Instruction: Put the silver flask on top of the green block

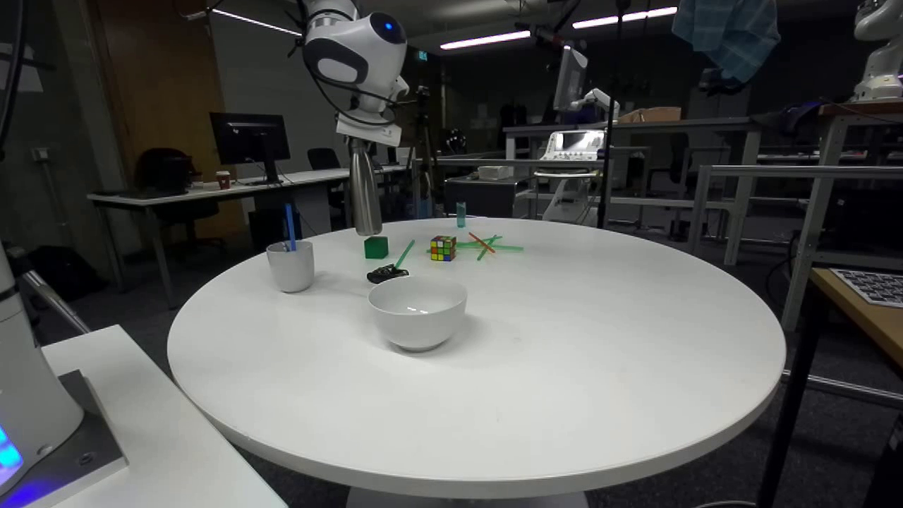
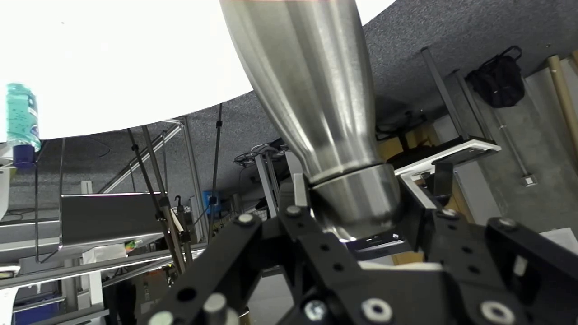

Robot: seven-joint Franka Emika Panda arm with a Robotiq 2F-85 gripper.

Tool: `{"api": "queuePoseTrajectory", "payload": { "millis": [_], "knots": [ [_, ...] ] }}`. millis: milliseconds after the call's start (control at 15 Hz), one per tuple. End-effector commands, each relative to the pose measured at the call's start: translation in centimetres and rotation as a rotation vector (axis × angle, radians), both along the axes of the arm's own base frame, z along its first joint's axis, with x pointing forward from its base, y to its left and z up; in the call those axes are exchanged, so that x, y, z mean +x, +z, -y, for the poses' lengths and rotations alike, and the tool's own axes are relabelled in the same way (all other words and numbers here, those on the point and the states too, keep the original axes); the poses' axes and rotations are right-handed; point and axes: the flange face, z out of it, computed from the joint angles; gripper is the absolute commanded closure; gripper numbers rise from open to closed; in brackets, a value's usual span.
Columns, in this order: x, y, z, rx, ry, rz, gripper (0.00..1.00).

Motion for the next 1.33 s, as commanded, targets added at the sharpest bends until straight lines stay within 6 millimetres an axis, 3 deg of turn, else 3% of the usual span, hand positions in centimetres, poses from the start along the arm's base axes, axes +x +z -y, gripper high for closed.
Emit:
{"api": "queuePoseTrajectory", "payload": {
  "millis": [0, 1267],
  "knots": [
    [1.1, 1.1, 0.3, 0.005, -0.023, 0.008, 0.73],
    [2.7, -0.2, -0.1, 0.004, -0.019, -0.004, 0.73]
  ]
}}
